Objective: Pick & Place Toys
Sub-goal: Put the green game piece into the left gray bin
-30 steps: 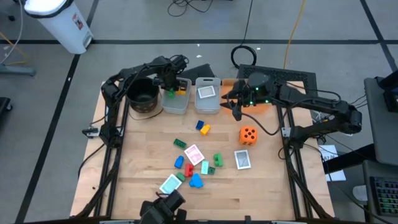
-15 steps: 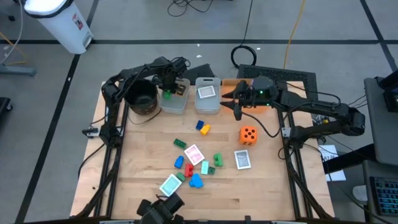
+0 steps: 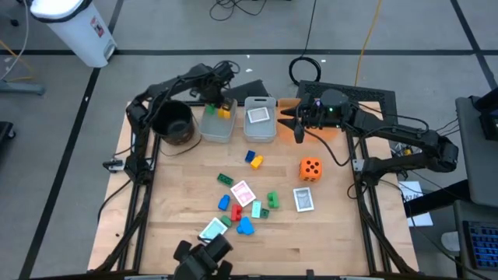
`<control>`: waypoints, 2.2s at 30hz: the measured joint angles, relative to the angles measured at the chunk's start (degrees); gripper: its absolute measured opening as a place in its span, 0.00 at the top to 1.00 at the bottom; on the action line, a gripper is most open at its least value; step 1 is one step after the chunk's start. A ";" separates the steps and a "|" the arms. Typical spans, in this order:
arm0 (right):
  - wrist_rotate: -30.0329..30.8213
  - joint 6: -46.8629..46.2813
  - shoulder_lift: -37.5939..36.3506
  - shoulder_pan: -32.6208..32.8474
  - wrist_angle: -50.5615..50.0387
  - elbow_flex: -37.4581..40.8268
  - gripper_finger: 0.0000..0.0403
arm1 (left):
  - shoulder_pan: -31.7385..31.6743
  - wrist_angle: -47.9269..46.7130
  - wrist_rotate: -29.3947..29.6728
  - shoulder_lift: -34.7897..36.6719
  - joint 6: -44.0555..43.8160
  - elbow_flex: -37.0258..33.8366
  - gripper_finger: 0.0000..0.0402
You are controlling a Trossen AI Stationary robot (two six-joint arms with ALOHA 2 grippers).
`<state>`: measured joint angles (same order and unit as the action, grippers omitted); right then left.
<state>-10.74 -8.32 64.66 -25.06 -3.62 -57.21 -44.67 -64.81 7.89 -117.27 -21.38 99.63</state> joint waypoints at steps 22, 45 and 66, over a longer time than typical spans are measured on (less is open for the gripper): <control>-0.07 -1.51 0.04 0.02 -0.13 0.00 0.59 | -0.85 -1.54 -1.89 -2.31 -6.11 -0.02 0.67; -1.57 -1.49 0.07 0.04 -1.29 0.00 0.59 | 0.18 2.13 -6.01 -5.14 -4.83 -0.02 0.67; -1.57 -1.49 0.07 0.04 -1.35 0.00 0.59 | -1.77 1.88 -5.84 -5.14 -8.37 -0.02 0.67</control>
<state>-12.32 -9.80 64.73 -25.02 -4.97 -57.21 -46.43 -62.94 2.04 -122.41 -29.75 99.61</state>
